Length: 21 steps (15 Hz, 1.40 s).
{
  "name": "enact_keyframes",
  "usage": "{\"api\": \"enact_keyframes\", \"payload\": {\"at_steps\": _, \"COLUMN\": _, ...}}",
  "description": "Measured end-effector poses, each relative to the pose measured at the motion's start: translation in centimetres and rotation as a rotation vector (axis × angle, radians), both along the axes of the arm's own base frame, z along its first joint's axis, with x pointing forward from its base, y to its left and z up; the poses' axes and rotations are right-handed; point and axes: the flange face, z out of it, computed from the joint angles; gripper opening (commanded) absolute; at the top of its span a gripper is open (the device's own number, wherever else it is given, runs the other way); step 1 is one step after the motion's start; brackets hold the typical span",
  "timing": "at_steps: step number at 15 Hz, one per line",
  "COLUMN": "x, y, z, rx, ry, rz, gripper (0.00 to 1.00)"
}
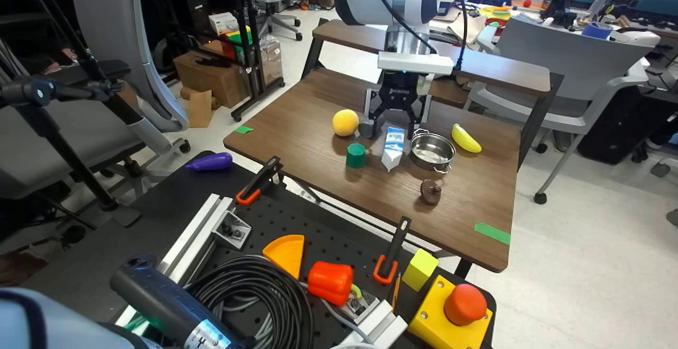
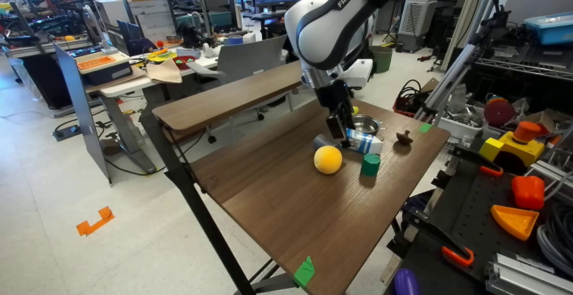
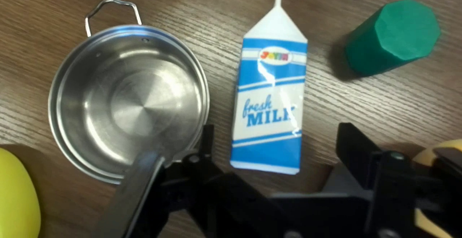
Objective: Move the milk Carton slightly to the left
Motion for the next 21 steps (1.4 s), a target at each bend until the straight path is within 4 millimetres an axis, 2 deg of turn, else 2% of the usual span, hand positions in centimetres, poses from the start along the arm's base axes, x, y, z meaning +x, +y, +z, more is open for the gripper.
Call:
{"api": "enact_keyframes", "payload": {"at_steps": 3, "x": 0.1, "y": 0.0, "z": 0.2, "rx": 0.002, "ry": -0.002, "rz": 0.003, "gripper": 1.0}}
{"api": "enact_keyframes", "payload": {"at_steps": 6, "x": 0.1, "y": 0.0, "z": 1.4, "rx": 0.006, "ry": -0.013, "rz": 0.012, "gripper": 1.0}}
{"api": "enact_keyframes", "payload": {"at_steps": 11, "x": -0.3, "y": -0.1, "z": 5.9, "rx": 0.022, "ry": -0.056, "rz": 0.039, "gripper": 1.0}}
{"api": "enact_keyframes", "payload": {"at_steps": 16, "x": -1.5, "y": -1.8, "z": 10.9, "rx": 0.036, "ry": -0.104, "rz": 0.047, "gripper": 1.0}}
{"api": "enact_keyframes", "payload": {"at_steps": 18, "x": -1.9, "y": -2.6, "z": 11.9, "rx": 0.035, "ry": -0.111, "rz": 0.036, "gripper": 1.0}}
{"api": "enact_keyframes", "payload": {"at_steps": 21, "x": -2.1, "y": -2.6, "z": 11.8, "rx": 0.035, "ry": -0.106, "rz": 0.035, "gripper": 1.0}}
